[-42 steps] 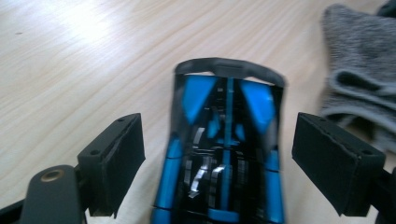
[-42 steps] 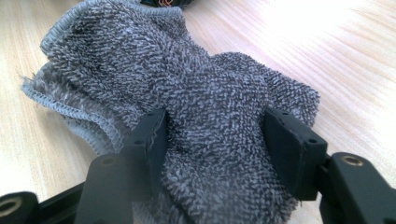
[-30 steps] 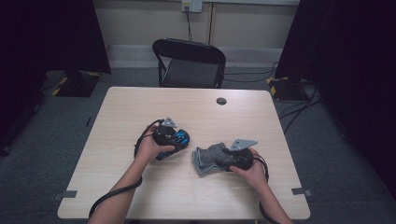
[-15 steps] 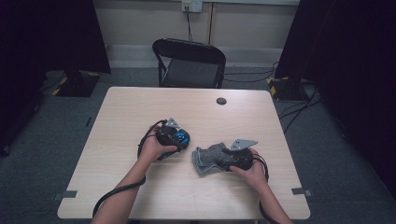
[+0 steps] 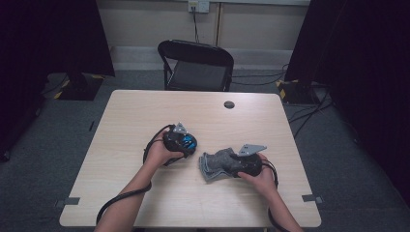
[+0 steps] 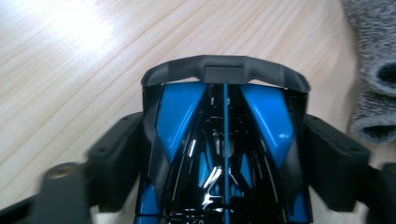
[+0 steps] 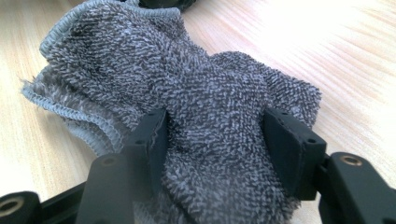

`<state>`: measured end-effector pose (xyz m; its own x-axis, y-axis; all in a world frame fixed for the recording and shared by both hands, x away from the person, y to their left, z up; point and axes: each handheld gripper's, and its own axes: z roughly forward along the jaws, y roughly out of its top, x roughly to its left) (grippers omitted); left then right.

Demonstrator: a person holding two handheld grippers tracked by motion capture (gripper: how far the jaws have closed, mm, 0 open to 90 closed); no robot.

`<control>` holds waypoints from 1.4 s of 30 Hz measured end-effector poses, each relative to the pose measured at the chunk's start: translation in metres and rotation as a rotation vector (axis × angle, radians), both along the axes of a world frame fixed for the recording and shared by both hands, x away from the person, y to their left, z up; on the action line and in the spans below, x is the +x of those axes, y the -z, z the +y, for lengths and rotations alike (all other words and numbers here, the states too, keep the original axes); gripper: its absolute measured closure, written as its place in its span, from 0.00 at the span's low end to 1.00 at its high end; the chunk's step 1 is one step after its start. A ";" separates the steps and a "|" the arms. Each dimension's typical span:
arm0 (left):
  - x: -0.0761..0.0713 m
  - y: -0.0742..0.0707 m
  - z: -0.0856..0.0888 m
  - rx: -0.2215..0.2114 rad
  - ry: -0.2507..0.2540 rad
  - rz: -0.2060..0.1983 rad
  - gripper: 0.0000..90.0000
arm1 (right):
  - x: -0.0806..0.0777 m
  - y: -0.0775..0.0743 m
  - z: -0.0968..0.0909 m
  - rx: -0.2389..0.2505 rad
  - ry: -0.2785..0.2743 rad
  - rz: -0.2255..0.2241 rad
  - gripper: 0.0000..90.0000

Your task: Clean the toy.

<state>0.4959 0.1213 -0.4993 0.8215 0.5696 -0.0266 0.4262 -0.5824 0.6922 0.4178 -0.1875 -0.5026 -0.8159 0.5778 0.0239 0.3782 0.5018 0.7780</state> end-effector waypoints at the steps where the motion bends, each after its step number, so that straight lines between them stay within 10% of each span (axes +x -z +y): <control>1: 0.000 0.000 0.000 0.002 -0.003 0.001 0.27 | 0.000 0.000 0.000 -0.001 0.000 0.000 0.46; 14: 0.000 -0.006 -0.003 0.041 -0.031 0.036 0.28 | 0.000 0.000 0.000 0.001 0.003 0.004 0.47; 42: -0.014 -0.043 0.016 -0.083 -0.012 0.024 0.28 | 0.000 -0.002 0.003 -0.021 0.075 -0.003 0.74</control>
<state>0.4817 0.1370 -0.4568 0.8134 0.5740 -0.0939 0.4496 -0.5182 0.7276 0.4180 -0.1845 -0.5007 -0.7700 0.6379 0.0089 0.4134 0.4883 0.7686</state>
